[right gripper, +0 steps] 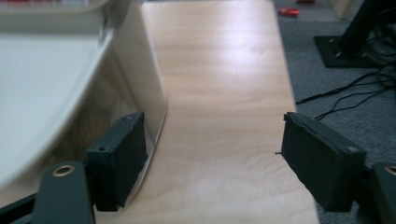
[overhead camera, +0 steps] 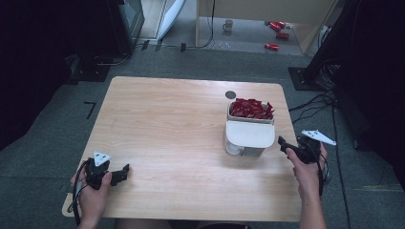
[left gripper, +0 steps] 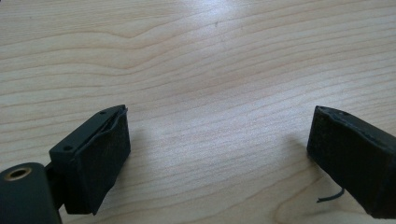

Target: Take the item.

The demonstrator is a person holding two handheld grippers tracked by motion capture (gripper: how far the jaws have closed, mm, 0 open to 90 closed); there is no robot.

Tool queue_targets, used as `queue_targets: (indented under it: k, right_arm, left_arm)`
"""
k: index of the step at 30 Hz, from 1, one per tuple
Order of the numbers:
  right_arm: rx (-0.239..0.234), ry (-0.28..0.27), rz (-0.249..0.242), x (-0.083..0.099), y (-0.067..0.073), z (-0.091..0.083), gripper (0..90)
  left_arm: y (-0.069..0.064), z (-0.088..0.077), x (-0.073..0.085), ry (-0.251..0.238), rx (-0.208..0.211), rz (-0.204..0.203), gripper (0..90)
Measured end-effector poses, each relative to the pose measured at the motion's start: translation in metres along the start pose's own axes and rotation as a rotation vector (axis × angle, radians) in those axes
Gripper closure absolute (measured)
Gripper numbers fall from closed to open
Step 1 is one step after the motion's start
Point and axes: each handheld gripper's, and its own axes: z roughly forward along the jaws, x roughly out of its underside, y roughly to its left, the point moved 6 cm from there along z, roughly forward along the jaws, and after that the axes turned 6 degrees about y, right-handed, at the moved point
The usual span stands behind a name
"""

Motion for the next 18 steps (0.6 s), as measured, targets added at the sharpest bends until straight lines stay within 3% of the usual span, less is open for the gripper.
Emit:
queue_targets:
  k: [4,5,9,14,18]
  right_arm:
    - [0.013,-0.039,0.044,-0.024,0.004,-0.006,26.4]
    - [0.015,-0.061,0.048,-0.036,0.008,-0.009,28.7]
    - [0.001,-0.091,0.056,-0.054,0.016,-0.013,33.1]
    - [0.007,-0.140,0.040,-0.080,0.032,-0.015,48.0]
    - [-0.022,-0.168,0.025,-0.098,0.048,-0.012,57.6]
  left_arm:
    - [0.000,0.000,0.000,0.000,0.000,0.000,6.4]
    - [0.000,0.000,0.000,0.000,0.000,0.000,6.4]
    - [0.000,0.000,0.000,0.000,0.000,0.000,6.4]
    - [0.000,0.000,0.000,0.000,0.000,0.000,6.4]
    - [0.000,0.000,0.000,0.000,0.000,0.000,6.4]
